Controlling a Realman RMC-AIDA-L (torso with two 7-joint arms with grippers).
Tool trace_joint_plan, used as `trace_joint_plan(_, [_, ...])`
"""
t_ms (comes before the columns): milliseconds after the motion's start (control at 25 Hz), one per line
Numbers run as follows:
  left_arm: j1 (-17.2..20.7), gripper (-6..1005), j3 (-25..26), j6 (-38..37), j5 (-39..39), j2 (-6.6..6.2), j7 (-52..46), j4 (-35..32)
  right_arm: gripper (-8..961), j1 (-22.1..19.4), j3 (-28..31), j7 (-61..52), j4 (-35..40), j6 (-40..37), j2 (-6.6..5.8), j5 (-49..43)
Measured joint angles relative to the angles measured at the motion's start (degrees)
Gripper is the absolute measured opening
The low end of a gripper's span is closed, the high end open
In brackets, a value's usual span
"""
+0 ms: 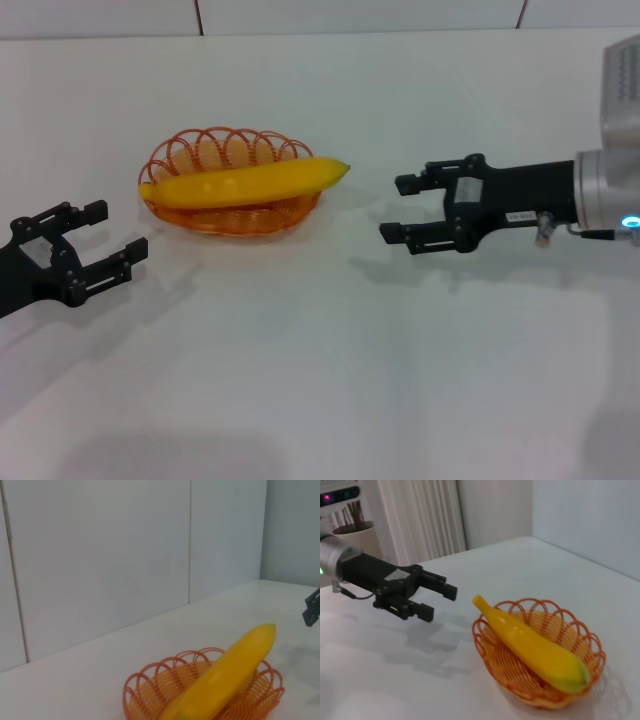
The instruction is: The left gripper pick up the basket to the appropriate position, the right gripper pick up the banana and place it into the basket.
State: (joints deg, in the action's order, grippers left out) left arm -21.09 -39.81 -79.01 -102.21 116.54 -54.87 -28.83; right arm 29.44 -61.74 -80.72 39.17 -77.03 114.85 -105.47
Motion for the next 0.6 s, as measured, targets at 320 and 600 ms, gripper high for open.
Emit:
trace_joint_plan(320, [0.1, 741, 0.0, 0.0, 0.0, 0.0, 0.0, 0.0, 733, -2.3, 1.2, 0.7, -0.2, -0.1, -0.41, 0.0])
trace_joint_plan(600, [0.2, 741, 0.0, 0.0, 0.0, 0.0, 0.0, 0.0, 733, -3.1, 1.2, 1.3, -0.3, -0.1, -0.33, 0.0])
